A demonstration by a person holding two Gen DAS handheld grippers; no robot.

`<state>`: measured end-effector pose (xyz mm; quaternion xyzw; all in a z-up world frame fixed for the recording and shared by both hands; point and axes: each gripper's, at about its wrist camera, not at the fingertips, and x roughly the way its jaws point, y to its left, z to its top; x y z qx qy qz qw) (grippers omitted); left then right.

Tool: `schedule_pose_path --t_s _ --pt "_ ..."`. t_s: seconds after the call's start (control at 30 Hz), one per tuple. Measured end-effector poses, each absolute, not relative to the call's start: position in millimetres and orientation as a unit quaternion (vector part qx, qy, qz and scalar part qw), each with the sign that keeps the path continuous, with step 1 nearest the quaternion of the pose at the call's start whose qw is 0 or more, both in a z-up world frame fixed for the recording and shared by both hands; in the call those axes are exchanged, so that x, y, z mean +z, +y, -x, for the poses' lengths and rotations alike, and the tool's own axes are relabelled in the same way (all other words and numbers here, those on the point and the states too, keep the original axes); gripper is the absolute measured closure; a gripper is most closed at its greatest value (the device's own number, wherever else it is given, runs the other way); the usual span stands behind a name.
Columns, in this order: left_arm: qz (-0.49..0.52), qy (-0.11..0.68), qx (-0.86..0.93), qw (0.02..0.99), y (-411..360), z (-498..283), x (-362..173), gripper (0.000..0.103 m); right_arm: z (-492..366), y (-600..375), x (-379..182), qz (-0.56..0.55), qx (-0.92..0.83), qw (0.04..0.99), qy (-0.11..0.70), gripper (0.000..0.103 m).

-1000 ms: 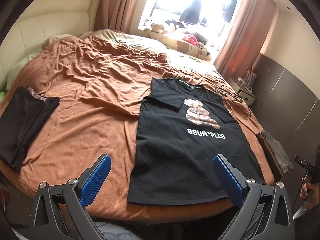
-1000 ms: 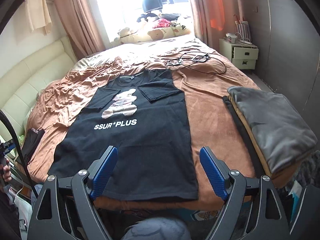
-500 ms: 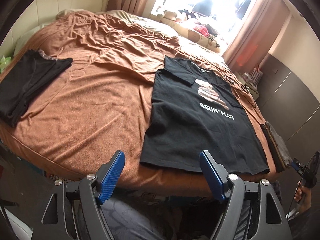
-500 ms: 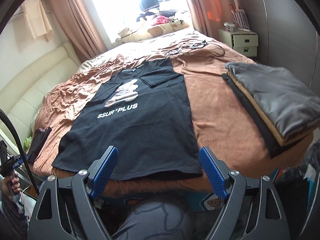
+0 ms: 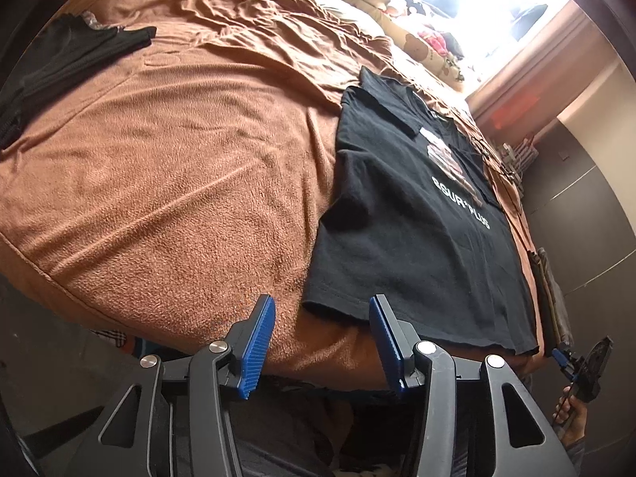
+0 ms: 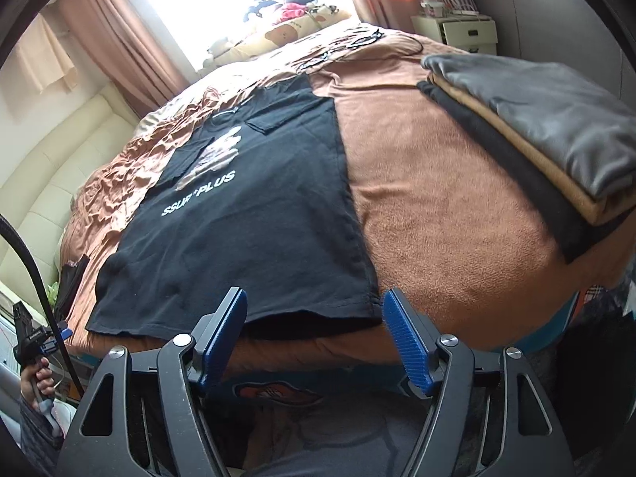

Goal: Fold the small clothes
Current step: 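Lower both grippers to the T-shirt hem and close them on it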

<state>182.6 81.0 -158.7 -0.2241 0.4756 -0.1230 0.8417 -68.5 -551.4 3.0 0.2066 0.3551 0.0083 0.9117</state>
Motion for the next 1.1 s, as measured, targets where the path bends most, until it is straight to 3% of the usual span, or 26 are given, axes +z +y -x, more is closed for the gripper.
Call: schedule_pose_path --t_s 0.23,0.4,0.63,0.7,0.87,1.0,1.1 --pt "0.229 0.494 -0.123 0.830 69 -207 -176 0.060 46 -555 -20 -0.230 0.017 0.898 0.374 0.044" --pt "0.231 0.512 -0.113 0.820 66 -220 -191 0.069 30 -554 -28 -0.233 0.020 0.895 0.379 0.046" --pt "0.244 0.513 -0.118 0.814 68 -216 -196 0.069 21 -559 -42 -0.257 0.026 0.887 0.381 0.050" --pt "0.252 0.514 -0.120 0.811 66 -217 -197 0.070 21 -561 -43 -0.257 0.018 0.888 0.381 0.056" --pt "0.253 0.517 -0.120 0.809 62 -219 -198 0.078 26 -574 -48 -0.276 0.007 0.884 0.377 0.059" --pt "0.257 0.521 -0.126 0.805 60 -220 -201 0.091 34 -573 -50 -0.283 0.014 0.881 0.380 0.060" --pt "0.259 0.517 -0.122 0.807 59 -220 -201 0.094 38 -570 -50 -0.289 0.022 0.877 0.382 0.063"
